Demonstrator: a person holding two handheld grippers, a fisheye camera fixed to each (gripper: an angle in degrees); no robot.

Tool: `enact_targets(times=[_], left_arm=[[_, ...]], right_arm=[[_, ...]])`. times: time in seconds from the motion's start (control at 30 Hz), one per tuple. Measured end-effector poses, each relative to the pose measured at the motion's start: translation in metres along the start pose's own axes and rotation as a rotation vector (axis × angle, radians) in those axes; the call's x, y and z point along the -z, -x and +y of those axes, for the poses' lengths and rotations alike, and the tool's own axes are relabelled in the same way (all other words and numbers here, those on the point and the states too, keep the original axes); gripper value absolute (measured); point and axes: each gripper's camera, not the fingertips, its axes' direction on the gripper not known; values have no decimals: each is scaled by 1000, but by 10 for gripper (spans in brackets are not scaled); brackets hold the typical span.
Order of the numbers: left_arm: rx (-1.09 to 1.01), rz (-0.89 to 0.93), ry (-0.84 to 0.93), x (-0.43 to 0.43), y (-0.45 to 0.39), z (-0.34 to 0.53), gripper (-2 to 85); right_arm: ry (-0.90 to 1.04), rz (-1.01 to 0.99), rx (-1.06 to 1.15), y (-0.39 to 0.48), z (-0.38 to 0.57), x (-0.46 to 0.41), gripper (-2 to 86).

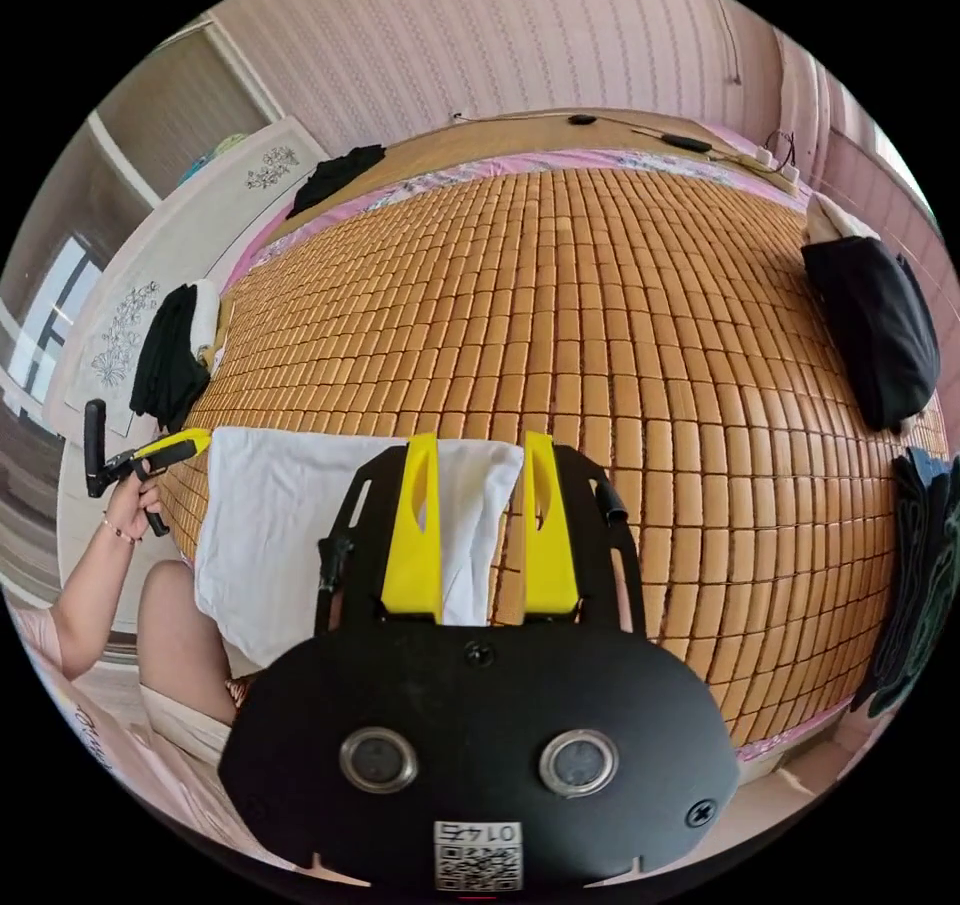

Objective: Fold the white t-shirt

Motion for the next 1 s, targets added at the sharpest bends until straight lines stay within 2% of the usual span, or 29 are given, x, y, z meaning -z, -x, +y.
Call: enact_targets(times=[0.03, 0.1, 0.17, 0.2, 0.27, 0.37, 0.6, 0.8, 0.87, 0.93, 1.0], left_arm=[[35, 19, 36, -13, 5, -3, 92], [76, 75, 87, -31, 10, -3, 67], [86, 49, 45, -31, 15, 1, 31], [91, 74, 40, -31, 20, 0, 8], [125, 179, 17, -30, 32, -1, -3], [131, 183, -75, -21, 37, -9, -8], [61, 100, -141, -29, 21, -61, -7], [61, 35, -25, -66, 22, -87, 33], [85, 3, -42, -64, 26, -83, 48], [26, -39, -104, -49, 23, -67, 52], [-77, -114, -92, -43, 14, -47, 52]], right_arm=[[74, -31, -31, -10, 2, -15, 88], [26, -58, -3, -13, 11, -13, 61], [31, -46, 2, -14, 17, -11, 37], [16, -110, 4, -17, 21, -7, 26], [-42, -181, -16, -22, 24, 2, 19], [-121, -216, -7, -23, 18, 19, 13], [-139, -114, 40, -7, -26, 23, 12], [-71, -35, -10, 2, -49, 8, 26], [-106, 15, -48, 5, -44, 20, 30], [-141, 80, 29, 26, -23, 42, 41], [-89, 117, 157, 58, 6, 47, 51]])
